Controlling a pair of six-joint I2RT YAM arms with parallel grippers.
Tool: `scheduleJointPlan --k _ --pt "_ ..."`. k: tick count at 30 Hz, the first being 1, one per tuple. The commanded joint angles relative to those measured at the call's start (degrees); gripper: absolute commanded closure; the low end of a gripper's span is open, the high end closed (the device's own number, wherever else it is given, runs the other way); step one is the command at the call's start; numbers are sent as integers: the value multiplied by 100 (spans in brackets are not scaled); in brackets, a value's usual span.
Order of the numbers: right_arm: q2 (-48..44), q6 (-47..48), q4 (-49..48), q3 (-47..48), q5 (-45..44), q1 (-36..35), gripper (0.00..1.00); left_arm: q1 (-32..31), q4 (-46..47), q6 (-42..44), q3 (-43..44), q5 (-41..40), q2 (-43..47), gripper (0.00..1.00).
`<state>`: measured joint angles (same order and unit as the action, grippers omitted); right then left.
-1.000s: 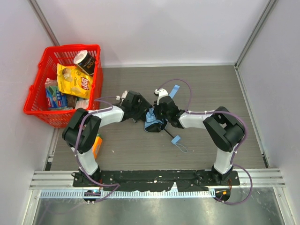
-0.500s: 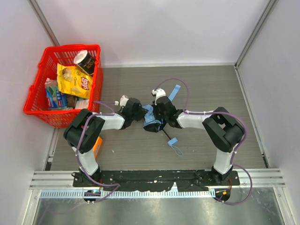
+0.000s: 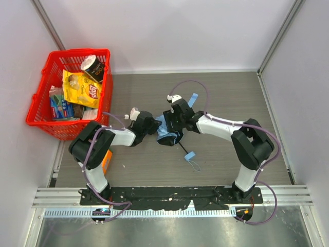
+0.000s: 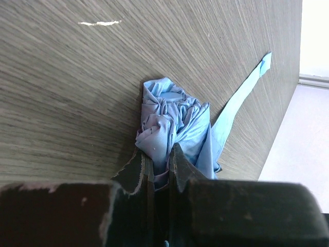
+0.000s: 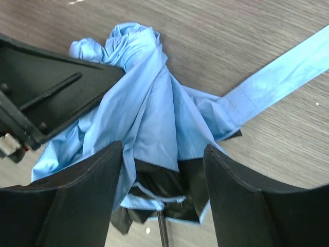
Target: Put away the umbrella
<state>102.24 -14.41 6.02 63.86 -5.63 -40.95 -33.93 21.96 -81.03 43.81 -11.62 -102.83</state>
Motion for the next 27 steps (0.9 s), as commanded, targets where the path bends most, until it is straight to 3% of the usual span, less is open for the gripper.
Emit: scheduleJointPlan --k 1,7,13,19,27 --pt "-555 88 1260 531 840 131 29 -114 -1387 246 -479 -165 -168 100" --pt "-363 500 1270 804 2414 562 19 -158 -1440 150 -505 -192 -27 100" --pt "-195 624 621 497 2900 588 17 -184 -1536 -52 -532 -166 17 100" --pt "121 1072 760 488 2392 342 19 -175 -1563 -193 -532 -148 -1 100" --pt "375 1713 567 162 934 -140 16 -184 -1633 -395 -532 -78 8 100"
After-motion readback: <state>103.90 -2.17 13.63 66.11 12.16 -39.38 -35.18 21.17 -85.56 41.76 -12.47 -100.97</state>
